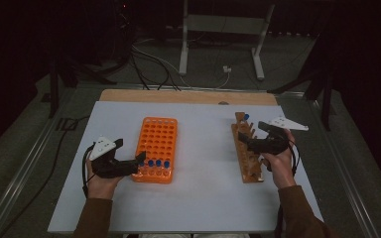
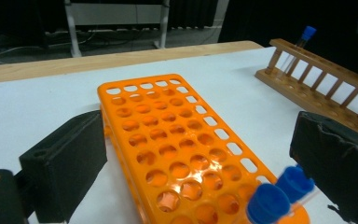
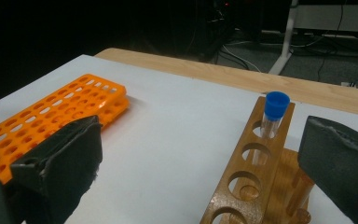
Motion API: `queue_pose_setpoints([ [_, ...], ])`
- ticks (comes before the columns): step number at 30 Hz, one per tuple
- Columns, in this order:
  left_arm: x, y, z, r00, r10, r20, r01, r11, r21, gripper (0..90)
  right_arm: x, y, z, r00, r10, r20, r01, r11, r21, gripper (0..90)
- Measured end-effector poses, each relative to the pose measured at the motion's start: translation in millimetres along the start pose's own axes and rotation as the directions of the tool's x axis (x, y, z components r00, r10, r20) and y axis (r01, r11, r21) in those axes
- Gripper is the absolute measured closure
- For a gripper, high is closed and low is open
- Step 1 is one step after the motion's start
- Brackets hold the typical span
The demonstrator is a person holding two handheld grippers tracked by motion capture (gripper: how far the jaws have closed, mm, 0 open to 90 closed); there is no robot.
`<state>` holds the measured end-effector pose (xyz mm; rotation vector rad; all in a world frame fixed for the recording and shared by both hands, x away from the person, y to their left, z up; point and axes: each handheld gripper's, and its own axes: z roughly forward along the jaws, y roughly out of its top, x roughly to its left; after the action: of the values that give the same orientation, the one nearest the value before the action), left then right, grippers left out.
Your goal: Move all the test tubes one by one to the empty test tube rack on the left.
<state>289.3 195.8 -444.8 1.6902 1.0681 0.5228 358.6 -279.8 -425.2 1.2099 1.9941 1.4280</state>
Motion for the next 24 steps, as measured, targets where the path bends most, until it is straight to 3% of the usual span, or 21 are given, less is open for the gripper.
queue_pose_setpoints([
  [13, 0.8, -3.8, 2.2, 0.9988, -0.005, -0.049, 0.004, 0.9998, -0.018, 0.7, -6.2, 7.2, 10.0, 0.9995, -0.005, 0.031, 0.005, 1.0, 0.009, 0.0],
  [24, 1.1, -6.0, 1.2, 0.9982, -0.017, -0.057, 0.015, 0.9995, -0.027, 0.7, -20.6, 18.1, 24.0, 0.9985, 0.007, 0.054, -0.009, 1.0, 0.019, 2.4],
])
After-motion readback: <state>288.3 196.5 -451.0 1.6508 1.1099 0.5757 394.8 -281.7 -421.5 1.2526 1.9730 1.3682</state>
